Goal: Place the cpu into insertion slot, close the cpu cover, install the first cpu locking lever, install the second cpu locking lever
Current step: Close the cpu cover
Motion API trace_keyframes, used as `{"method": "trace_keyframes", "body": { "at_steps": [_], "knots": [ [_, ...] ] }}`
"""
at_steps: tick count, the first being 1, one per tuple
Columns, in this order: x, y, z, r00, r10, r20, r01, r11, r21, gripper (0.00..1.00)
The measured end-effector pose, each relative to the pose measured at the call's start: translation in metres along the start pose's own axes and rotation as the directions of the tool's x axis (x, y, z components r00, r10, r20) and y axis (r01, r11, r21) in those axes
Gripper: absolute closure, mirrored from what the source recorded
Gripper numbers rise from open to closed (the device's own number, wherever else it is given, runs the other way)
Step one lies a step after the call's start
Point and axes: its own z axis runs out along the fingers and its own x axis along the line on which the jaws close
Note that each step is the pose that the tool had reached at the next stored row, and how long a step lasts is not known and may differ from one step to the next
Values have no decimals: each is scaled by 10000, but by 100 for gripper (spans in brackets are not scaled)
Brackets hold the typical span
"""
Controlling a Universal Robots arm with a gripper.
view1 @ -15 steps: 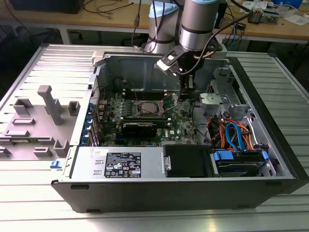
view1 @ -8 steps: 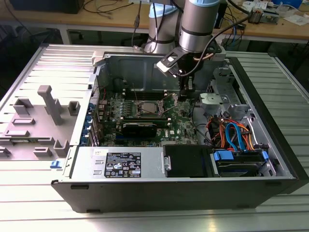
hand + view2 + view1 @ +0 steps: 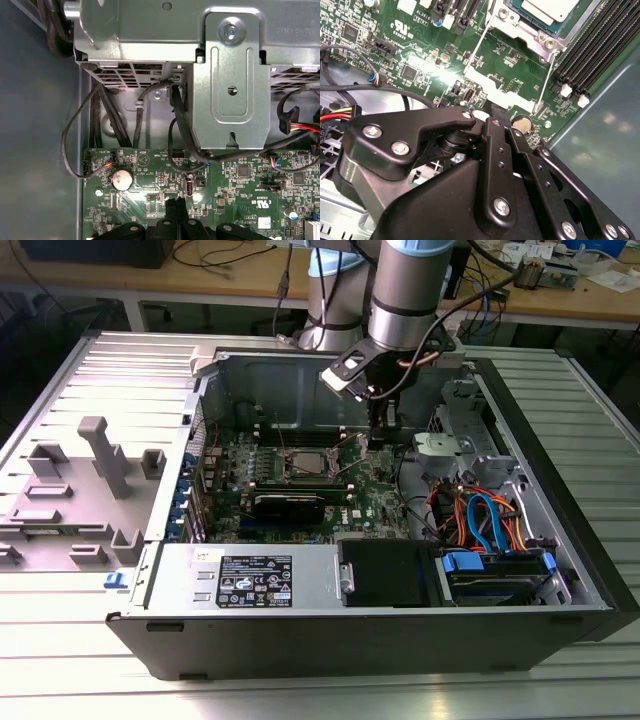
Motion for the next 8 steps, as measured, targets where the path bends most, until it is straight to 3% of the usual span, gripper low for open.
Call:
{"method": "trace_keyframes", "body": {
  "at_steps": [8],
  "knots": [
    [0,-55,-1,10000,1,0,-1,10000,1,89]
  ]
}}
